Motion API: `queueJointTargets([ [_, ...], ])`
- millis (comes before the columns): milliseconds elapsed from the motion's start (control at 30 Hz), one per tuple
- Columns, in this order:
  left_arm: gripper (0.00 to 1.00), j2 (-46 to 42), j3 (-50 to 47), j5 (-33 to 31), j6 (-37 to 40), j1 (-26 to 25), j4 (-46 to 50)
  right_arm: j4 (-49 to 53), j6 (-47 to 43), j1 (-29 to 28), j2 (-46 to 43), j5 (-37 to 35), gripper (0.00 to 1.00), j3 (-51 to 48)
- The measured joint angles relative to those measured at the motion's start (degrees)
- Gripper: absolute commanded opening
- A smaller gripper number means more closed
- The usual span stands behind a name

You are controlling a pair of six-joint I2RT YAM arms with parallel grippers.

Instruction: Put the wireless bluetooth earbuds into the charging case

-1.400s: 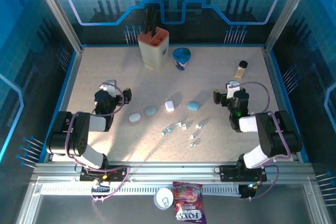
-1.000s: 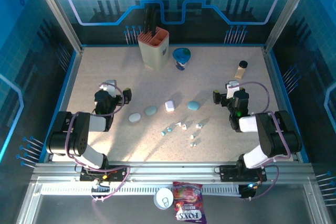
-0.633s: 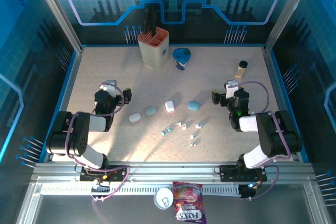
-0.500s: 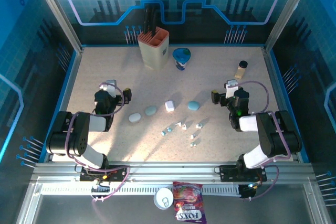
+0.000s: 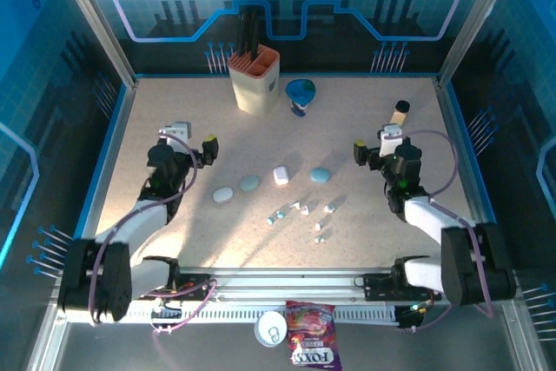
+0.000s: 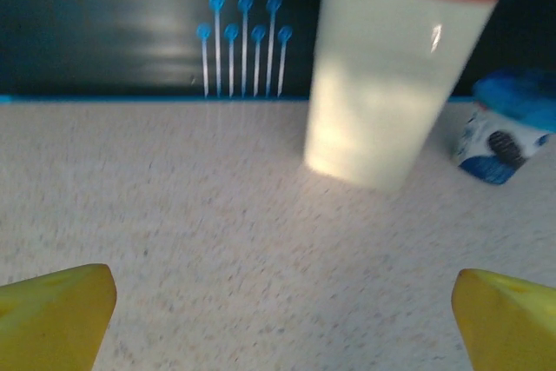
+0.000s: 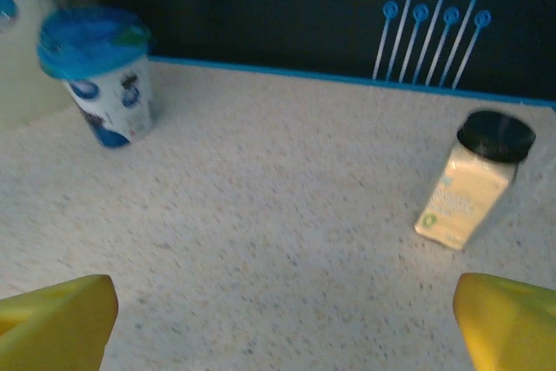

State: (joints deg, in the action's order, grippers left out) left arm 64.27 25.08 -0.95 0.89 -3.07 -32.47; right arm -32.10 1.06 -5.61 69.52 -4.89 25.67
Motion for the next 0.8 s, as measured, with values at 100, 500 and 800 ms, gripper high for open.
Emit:
queueJointTargets([
  [100,0.99,-4.48,2.91,0.79,1.25,-2.40,7.04,7.82,0.87,-3.43,-3.89,0.85,1.00,4.15],
  [500,0.99,4.28,26.58,10.10,20.31,-13.64,45.57,24.63,5.77,-21.81,-7.69,5.33,1.00,8.17],
  [800,0.99,17.75,30.27,9.84,29.44,-19.69,57.72,28.98,14.12,-22.14,-14.03,5.55,1.00,3.50],
])
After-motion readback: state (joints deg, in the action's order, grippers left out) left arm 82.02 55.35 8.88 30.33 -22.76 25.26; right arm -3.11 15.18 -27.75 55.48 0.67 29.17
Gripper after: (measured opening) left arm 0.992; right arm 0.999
